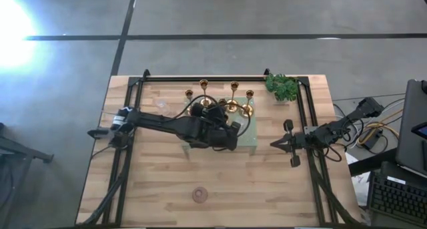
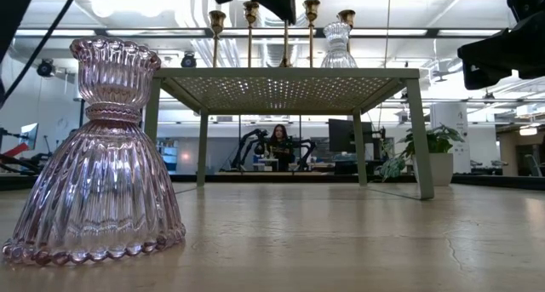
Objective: Pick & Place candle stick holders
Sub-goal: Put the gold candle stand on the shelf
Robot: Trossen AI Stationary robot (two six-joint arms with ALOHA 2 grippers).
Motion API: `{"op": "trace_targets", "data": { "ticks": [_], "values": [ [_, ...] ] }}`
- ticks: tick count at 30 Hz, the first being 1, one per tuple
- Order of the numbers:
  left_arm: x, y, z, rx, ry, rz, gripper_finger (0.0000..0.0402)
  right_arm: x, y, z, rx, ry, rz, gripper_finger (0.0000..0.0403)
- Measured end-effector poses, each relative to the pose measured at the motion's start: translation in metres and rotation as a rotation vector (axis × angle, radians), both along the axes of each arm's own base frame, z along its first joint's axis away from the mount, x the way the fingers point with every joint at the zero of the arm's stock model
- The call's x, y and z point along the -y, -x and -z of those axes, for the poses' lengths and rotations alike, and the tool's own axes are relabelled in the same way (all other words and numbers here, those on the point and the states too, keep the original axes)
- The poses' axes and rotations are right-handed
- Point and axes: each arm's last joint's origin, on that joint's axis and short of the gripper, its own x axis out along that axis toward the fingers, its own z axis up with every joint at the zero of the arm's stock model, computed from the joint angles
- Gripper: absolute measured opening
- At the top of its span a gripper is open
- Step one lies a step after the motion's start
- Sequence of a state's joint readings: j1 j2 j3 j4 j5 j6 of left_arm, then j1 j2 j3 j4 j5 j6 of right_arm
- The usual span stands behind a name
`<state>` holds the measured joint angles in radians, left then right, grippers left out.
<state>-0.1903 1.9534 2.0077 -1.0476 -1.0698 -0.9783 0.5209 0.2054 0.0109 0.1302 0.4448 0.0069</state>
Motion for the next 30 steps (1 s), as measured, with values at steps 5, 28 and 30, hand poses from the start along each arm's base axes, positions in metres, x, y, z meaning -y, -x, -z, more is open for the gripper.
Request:
{"op": "trace_targets", "data": {
  "ticks": [5,28,30],
  "values": [
    [-0.003,0.007,0.006,-0.01,0.027,-0.049,0.0017,0.0,0.0,0.0,0.0,0.0,0.0,0.0009],
    [-0.017,0.004,0.016,-0.024,0.042,-0.076,0.0017,0.0,0.0,0.0,0.0,0.0,0.0,0.0009],
    [-0.019,0.003,0.016,-0.02,0.039,-0.073,0.0017,0.0,0.0,0.0,0.0,0.0,0.0,0.0009]
  ]
}}
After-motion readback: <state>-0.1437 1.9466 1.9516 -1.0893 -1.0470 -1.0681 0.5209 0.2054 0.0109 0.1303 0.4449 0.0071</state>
